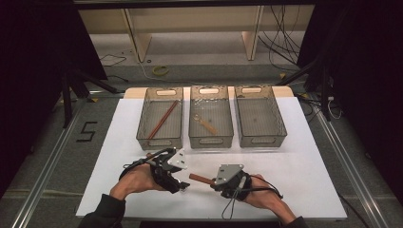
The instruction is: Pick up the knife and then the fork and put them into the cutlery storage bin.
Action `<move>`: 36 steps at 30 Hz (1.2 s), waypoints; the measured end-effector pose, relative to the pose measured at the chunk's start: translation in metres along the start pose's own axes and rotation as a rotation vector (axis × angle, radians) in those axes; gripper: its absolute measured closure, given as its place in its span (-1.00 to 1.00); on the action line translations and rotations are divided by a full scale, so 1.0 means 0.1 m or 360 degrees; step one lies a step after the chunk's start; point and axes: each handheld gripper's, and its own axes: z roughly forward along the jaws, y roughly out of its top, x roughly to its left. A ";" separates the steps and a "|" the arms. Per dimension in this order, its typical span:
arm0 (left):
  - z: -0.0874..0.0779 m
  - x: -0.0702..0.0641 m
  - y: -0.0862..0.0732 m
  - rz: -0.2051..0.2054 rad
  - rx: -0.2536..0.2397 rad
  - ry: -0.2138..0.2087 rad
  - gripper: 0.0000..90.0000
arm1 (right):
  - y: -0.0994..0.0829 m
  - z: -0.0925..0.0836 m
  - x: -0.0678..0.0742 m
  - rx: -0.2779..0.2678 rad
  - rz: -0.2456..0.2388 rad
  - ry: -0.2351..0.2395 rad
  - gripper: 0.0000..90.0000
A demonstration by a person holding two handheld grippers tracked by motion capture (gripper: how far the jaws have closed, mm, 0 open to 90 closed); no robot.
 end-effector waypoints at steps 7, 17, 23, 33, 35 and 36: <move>-0.01 0.08 -0.15 -0.0186 -0.0101 0.0131 -0.41 | -0.08 -0.10 -0.17 -0.0026 0.0124 -0.0092 0.73; -0.04 0.11 -0.40 -0.0433 -0.0369 0.0222 -0.48 | -0.17 -0.27 -0.46 -0.0049 0.0338 -0.0236 0.73; -0.07 0.10 -0.53 -0.0497 -0.0432 0.0278 -0.51 | -0.20 -0.34 -0.60 -0.0103 0.0435 -0.0246 0.73; -0.12 0.11 -0.75 -0.0660 -0.0547 0.0332 -0.54 | -0.21 -0.51 -0.92 -0.0173 0.0584 -0.0362 0.73; -0.11 0.11 -0.78 -0.0672 -0.0550 0.0337 -0.54 | -0.21 -0.54 -1.01 -0.0177 0.0602 -0.0387 0.73; -0.11 0.11 -0.79 -0.0679 -0.0554 0.0340 -0.54 | -0.21 -0.55 -1.05 -0.0182 0.0626 -0.0402 0.73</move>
